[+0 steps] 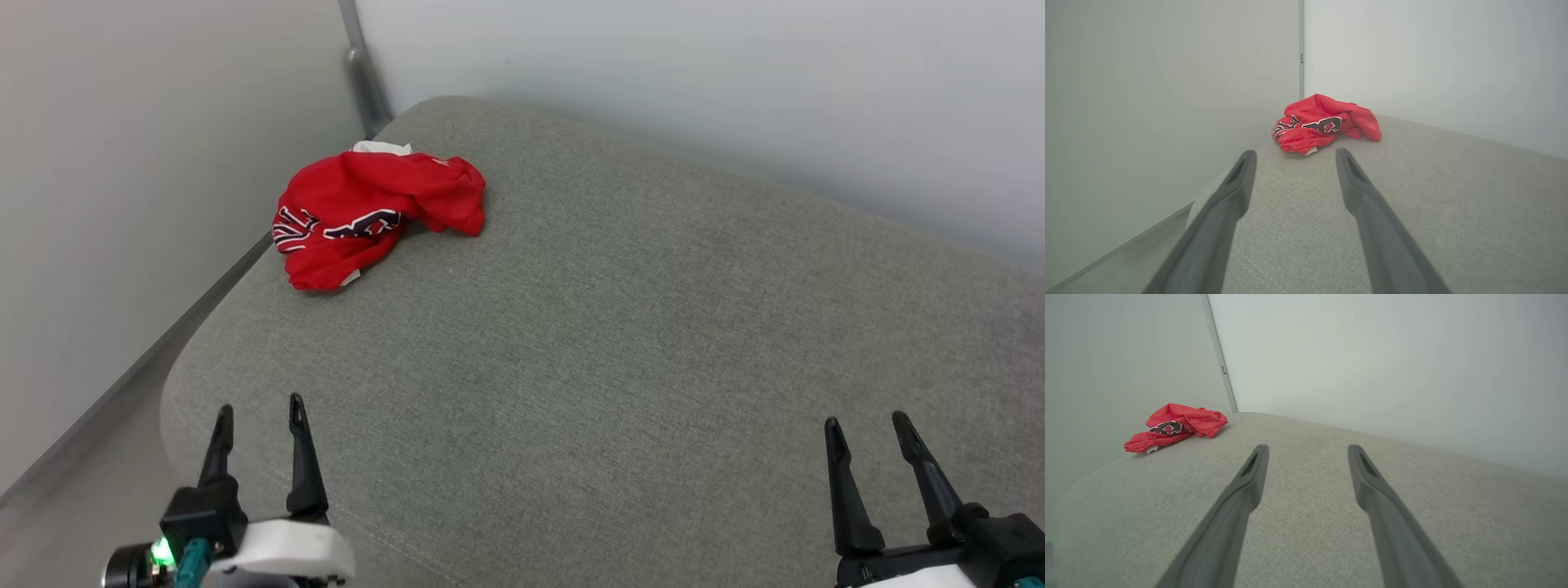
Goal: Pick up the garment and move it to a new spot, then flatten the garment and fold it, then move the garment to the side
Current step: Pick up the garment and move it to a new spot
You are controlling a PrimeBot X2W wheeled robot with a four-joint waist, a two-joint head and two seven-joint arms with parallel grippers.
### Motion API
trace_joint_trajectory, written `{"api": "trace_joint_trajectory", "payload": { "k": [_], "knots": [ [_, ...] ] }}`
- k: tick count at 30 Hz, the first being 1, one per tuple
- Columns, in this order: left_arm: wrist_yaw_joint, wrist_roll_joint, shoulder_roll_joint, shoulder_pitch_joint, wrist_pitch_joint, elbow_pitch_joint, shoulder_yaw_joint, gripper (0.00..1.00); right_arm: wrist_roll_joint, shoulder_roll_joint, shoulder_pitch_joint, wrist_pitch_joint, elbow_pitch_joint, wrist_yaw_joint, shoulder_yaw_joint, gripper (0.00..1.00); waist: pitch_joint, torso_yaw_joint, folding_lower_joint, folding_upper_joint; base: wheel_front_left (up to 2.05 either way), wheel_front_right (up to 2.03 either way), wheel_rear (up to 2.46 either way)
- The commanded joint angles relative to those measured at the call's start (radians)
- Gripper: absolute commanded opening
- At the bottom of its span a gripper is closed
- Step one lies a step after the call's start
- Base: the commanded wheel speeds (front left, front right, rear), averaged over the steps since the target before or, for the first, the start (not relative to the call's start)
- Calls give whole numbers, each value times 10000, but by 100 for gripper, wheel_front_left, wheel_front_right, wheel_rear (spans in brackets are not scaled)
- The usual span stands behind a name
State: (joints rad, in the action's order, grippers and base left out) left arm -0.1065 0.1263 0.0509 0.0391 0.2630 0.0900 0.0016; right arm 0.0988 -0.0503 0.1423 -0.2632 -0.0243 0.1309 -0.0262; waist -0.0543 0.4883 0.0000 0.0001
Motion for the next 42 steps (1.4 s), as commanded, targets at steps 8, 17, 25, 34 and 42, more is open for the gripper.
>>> {"api": "trace_joint_trajectory", "payload": {
  "k": [8,17,25,34,42],
  "knots": [
    [782,-28,576,-2531,28,628,922,100,-509,4,-542,-25,-342,-3,-128,100,-871,-449,0,-1,0,0,0],
    [1240,507,1679,-6134,26,1690,2438,100,-1269,2,-1409,-25,-1090,-3,-357,100,-2693,-1165,0,-1,0,0,0],
    [1685,615,2981,-8487,23,2961,3035,100,-1783,2,-1956,-23,-1883,-5,-559,100,-4046,-1694,0,-1,0,0,0],
    [2223,703,4549,-10615,-1108,5977,2280,100,-2239,1,-2333,-25,-2866,-5,-647,100,-5171,-1972,0,-1,0,0,0],
    [2336,3457,4911,-11205,-4503,7754,257,100,-2678,1,-2486,-24,-3552,-5,-540,100,-5875,-2032,0,-1,0,0,0]
  ]
}}
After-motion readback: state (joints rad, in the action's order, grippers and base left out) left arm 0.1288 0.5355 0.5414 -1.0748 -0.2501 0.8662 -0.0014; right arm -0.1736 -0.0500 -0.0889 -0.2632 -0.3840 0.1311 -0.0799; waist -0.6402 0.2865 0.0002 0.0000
